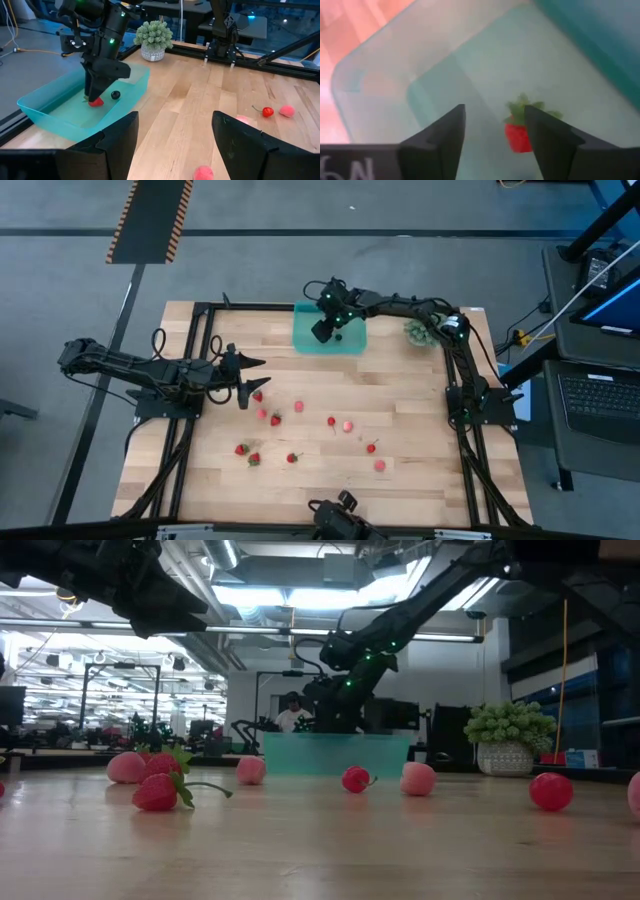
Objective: Pick and placing Produce into tupperware
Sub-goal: Put the strawberry into the blue basket
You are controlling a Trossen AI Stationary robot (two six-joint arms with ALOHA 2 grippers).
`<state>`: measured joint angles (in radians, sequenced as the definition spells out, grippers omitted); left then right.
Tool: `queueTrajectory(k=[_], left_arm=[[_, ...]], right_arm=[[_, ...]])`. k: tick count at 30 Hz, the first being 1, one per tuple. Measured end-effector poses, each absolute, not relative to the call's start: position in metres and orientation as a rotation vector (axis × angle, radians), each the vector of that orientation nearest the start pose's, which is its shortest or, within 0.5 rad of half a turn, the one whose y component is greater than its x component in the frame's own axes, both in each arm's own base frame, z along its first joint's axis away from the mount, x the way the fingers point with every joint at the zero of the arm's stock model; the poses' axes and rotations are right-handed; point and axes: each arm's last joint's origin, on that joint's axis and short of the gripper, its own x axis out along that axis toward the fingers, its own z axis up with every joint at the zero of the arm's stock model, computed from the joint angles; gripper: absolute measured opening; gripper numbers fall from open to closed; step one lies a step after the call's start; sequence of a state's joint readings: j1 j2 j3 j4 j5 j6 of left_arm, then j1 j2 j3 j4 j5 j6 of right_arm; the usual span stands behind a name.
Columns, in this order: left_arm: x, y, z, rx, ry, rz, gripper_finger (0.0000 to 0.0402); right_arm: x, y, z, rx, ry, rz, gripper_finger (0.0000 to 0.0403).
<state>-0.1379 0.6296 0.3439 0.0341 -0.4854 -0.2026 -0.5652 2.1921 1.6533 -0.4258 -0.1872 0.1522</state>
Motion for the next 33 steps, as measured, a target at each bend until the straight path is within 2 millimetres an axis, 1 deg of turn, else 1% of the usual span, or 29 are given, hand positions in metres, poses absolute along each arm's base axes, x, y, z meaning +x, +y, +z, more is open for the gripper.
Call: queueTrajectory(k=[2, 4, 13, 18, 21, 24, 27, 30, 33], left_arm=[[0.149, -0.007, 0.224, -0.122, 0.204, 0.368, 0.0246], [0.149, -0.007, 0.224, -0.121, 0.205, 0.368, 0.0246], [0.149, -0.007, 0.224, -0.129, 0.203, 0.369, 0.0246], [0.149, -0.007, 0.224, -0.145, 0.200, 0.370, 0.0246], [0.149, -0.007, 0.224, -0.146, 0.200, 0.369, 0.0246], [0.150, -0.007, 0.224, -0.147, 0.202, 0.358, 0.0246], [0.150, -0.008, 0.224, -0.148, 0.204, 0.346, 0.0246], [0.150, -0.008, 0.224, -0.149, 0.204, 0.343, 0.0246], [0.150, -0.008, 0.224, -0.149, 0.204, 0.343, 0.0246]], right_arm=[[0.401, -0.247, 0.169, 0.500, 0.884, -0.418, 0.0218], [0.403, -0.246, 0.177, 0.497, 0.888, -0.414, 0.0219], [0.418, -0.233, 0.237, 0.457, 0.921, -0.364, 0.0199], [0.417, -0.223, 0.259, 0.447, 0.970, -0.341, 0.0184], [0.413, -0.217, 0.267, 0.464, 1.027, -0.332, 0.0175], [0.408, -0.209, 0.273, 0.501, 1.105, -0.335, 0.0169], [0.404, -0.197, 0.280, 0.488, 1.195, -0.353, 0.0162], [0.403, -0.181, 0.292, 0.432, 1.254, -0.387, 0.0154], [0.403, -0.160, 0.305, 0.399, 1.302, -0.399, 0.0145]])
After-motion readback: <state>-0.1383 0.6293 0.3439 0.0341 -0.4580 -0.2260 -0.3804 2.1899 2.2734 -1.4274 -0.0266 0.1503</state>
